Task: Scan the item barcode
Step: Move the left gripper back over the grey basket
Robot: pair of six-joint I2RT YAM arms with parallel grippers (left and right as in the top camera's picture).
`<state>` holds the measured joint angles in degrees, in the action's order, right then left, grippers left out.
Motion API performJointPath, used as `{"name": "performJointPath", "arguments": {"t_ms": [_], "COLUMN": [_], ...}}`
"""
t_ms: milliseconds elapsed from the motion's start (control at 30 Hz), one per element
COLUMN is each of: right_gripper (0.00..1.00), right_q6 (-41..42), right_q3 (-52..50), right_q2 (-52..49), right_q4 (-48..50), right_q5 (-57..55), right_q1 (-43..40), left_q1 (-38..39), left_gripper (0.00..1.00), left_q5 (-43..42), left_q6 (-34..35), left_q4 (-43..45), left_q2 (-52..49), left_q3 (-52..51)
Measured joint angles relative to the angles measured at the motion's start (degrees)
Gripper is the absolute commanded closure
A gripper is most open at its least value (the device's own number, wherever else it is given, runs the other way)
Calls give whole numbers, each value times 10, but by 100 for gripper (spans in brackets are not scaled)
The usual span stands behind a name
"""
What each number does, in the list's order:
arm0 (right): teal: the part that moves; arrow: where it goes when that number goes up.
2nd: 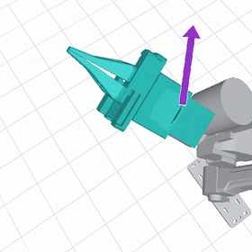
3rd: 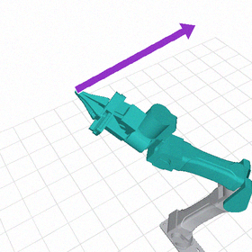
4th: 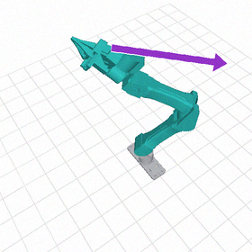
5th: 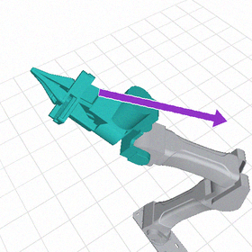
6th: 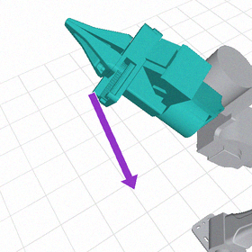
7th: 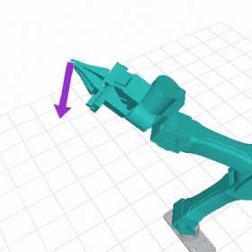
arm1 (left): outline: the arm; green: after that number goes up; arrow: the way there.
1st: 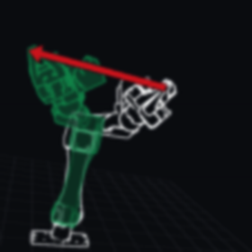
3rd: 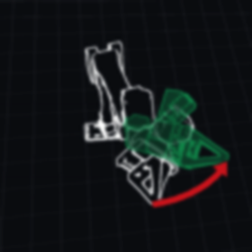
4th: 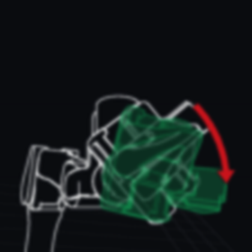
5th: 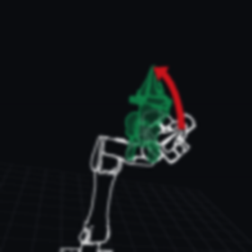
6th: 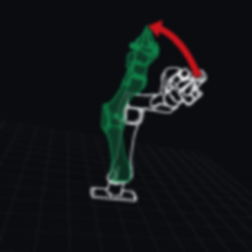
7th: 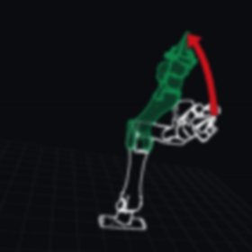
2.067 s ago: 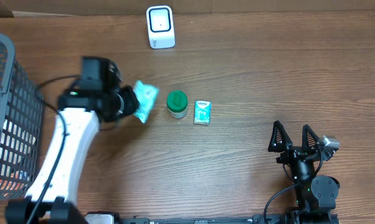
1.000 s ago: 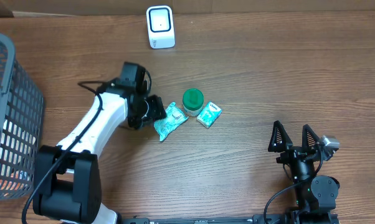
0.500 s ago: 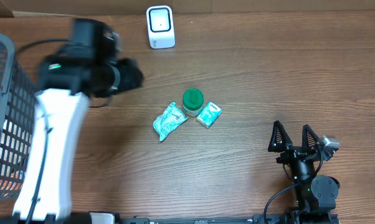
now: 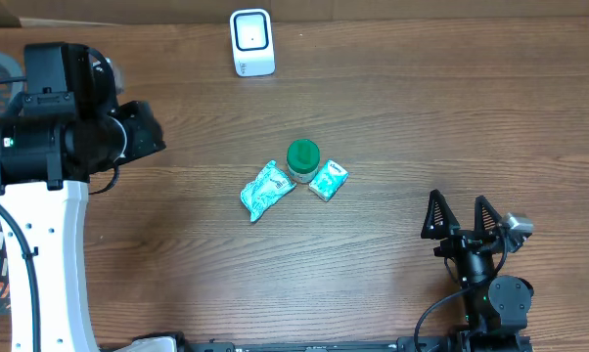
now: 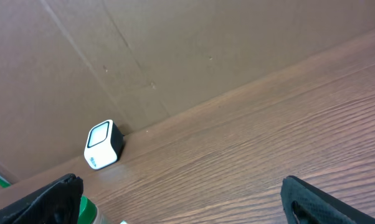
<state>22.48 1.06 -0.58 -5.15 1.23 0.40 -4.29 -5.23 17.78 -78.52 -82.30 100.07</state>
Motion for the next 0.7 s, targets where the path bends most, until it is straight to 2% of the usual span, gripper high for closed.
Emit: {"name": "performJointPath", "arguments": {"t_ms": [133,433,700], "right_gripper": [0,0,0], "right_q6": [0,0,0], "right_q3": [0,0,0], "right_q2": [0,0,0], "right_q4": [0,0,0], "right_q5": [0,0,0], "right_q1": [0,0,0], "left_q1": [-12,-48,-87], "left_gripper": [47,47,44], "left_q5": [80,237,302], "left_q6": [20,110,154], "left_q4": [-2,10,27], "left_q2": [0,0,0], "left_q3": [0,0,0]}}
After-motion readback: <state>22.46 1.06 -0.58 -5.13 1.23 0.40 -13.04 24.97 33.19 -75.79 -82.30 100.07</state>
